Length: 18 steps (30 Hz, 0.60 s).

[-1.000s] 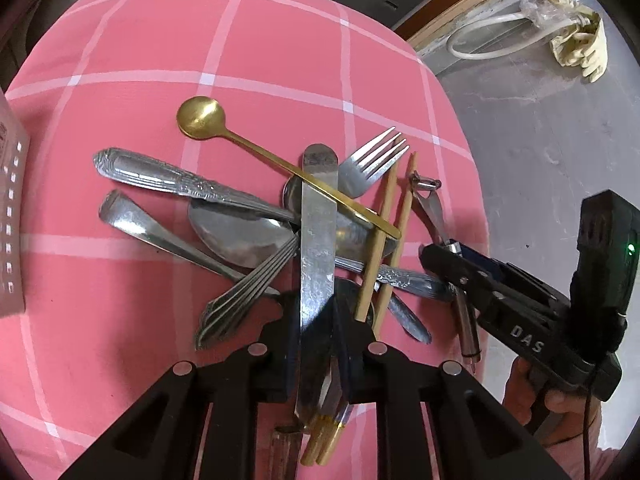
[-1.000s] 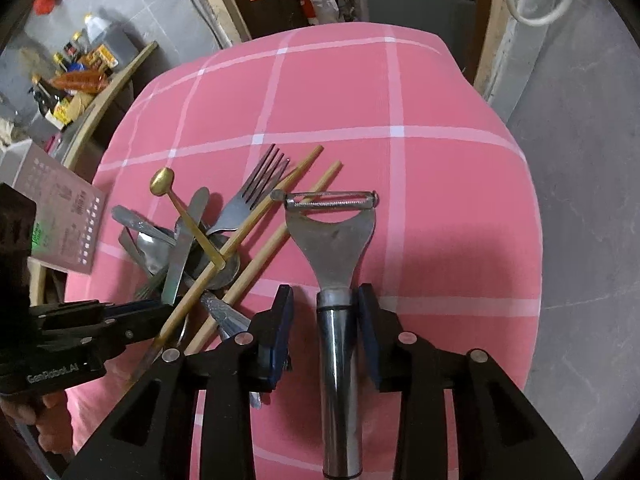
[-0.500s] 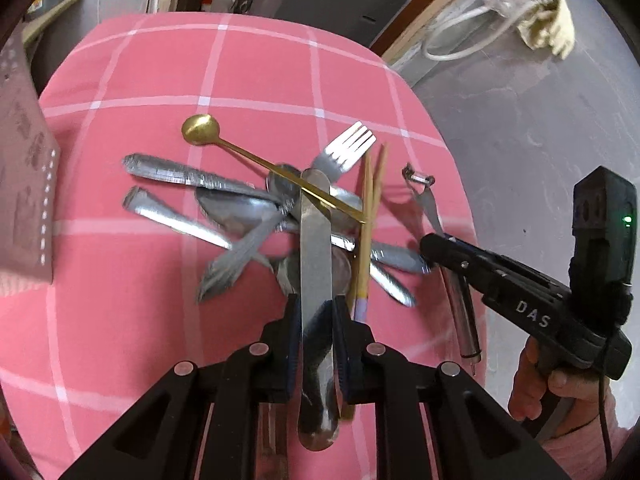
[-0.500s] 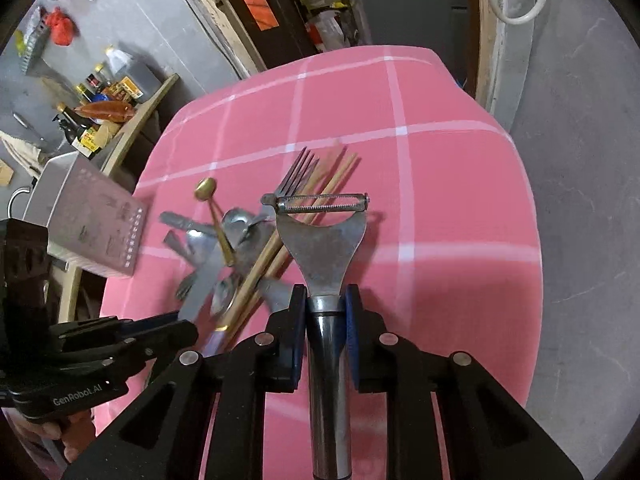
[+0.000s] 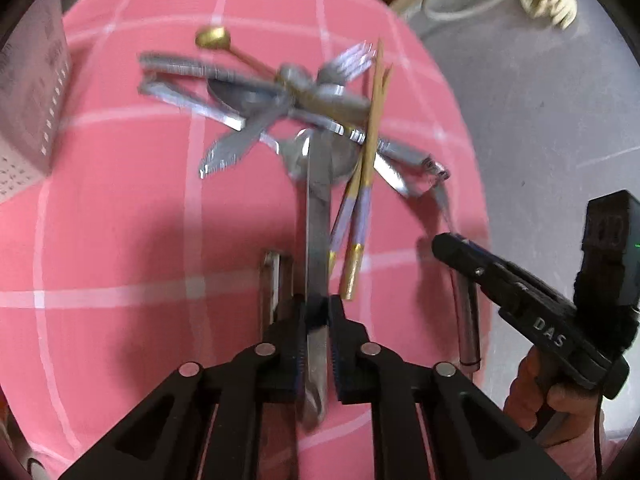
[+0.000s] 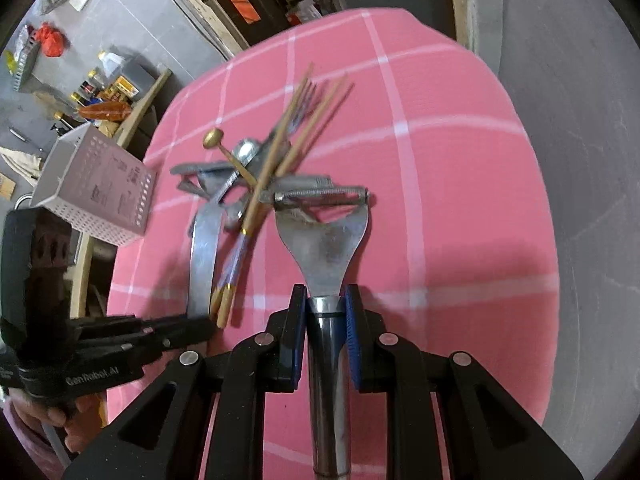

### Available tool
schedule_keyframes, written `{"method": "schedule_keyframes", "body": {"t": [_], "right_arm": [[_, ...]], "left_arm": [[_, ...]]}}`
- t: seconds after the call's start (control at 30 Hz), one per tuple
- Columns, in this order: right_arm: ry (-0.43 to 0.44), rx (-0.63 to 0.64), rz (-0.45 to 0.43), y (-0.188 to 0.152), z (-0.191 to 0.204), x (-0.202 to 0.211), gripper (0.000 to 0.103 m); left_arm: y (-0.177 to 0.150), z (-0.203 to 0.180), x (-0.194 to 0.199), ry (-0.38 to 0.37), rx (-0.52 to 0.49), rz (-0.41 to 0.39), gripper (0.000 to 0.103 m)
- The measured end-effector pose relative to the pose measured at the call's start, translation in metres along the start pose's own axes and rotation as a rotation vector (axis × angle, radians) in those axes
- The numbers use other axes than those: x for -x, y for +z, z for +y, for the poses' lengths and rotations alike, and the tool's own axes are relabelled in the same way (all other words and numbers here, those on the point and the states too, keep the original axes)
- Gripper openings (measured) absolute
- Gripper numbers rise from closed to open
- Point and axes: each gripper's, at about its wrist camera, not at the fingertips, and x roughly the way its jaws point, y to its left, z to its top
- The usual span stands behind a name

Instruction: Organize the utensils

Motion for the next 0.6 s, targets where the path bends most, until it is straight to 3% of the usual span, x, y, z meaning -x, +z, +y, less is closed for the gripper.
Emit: {"method": "schedule_keyframes", "body": {"t": [0.2, 0.3, 0.47, 0.53, 0.6], "right_arm": [[-0.020, -0.009, 0.039, -0.003, 0.009, -0.014, 0.018], [-0.014, -0.013, 0.050, 0.000, 0.013, -0.016, 0.024], [-0.027, -0.029, 0.047, -0.001, 0.012, -0.017, 0.027], [-0.051, -0.009, 0.046, -0.001, 0.016, -0.019, 0.027], [-0.098, 0.012, 0.043, -0.002, 0.019, -0.018, 0.018]], "left_arm": [[0.018, -0.007, -0.006, -0.008, -0.052, 0.049, 0.011], [0.029, -0.007, -0.011, -0.028, -0.056, 0.079, 0.011], [0.040, -0.003, -0.012, -0.062, -0.065, 0.078, 0.011], [0.034, -0.003, -0.013, -0.083, -0.069, 0.066, 0.011], [0.033, -0.003, -0.015, -0.101, -0.070, 0.061, 0.009]]}}
